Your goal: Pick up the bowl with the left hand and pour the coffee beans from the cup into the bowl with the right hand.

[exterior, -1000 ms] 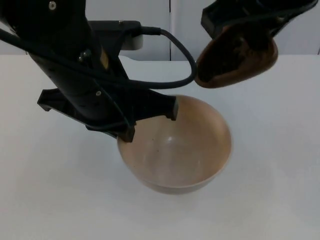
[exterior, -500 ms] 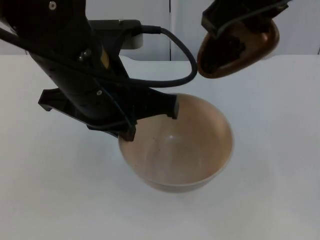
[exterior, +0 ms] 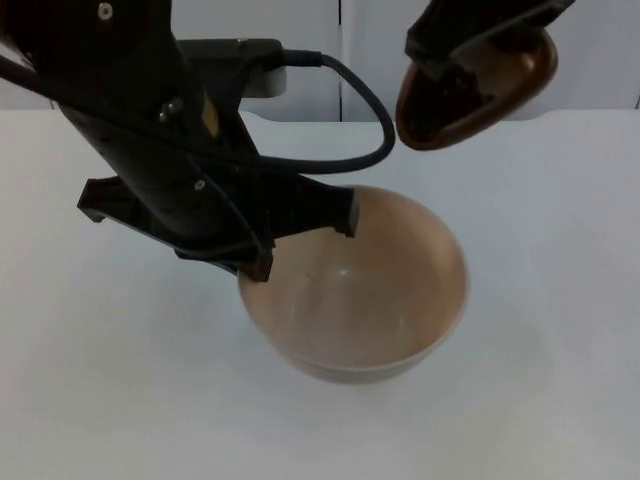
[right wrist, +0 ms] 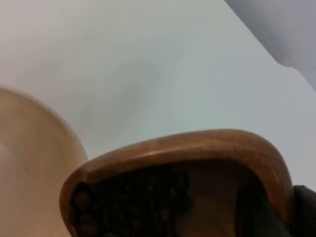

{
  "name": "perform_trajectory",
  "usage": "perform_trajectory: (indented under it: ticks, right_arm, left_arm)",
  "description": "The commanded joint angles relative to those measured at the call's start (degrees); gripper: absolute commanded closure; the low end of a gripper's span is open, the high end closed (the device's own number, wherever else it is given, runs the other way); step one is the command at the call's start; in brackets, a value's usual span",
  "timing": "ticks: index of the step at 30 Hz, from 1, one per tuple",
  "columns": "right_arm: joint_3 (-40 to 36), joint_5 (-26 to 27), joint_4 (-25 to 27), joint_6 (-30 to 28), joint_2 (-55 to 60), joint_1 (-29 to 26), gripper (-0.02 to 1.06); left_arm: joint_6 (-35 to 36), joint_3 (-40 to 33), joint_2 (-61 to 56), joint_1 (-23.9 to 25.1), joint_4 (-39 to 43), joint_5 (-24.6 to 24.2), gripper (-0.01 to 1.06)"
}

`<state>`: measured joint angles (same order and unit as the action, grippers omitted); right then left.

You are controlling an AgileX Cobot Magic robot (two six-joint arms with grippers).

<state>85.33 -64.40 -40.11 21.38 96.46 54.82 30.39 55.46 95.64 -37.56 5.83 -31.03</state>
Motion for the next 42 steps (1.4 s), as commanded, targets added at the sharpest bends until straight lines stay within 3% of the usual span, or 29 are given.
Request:
perform_trajectory:
  ticks: [1,11,15,27,42]
  right_arm:
    - [0.37,0.41,-2.0,-1.14,1.02,1.05,1.05]
    - [0.37,-1.92,-13.59,-1.51,4.61,6.47,1.05]
    - [0.37,-5.35,-19.02,-1.3,4.61,8.45,1.05]
    - [0.37,-5.56,-26.23,-1.46,4.61,12.35,1.05]
    - [0.37,-5.56,-30.27,-4.29,4.61,14.22,1.05]
  left_arm:
    - [0.55,-0.2,-0.71,-0.32,-0.75,0.57,1.05]
    - [0.55,-0.2,-0.71,-0.32,-0.74,0.47,1.05]
    - [0.55,-0.2,-0.71,-0.32,-0.74,0.57,1.05]
    - [0.55,-0.2,-0.71,-0.32,-0.74,0.92,1.05]
    - [0.55,-0.2,-0.71,-0.32,-0.74,0.92,1.05]
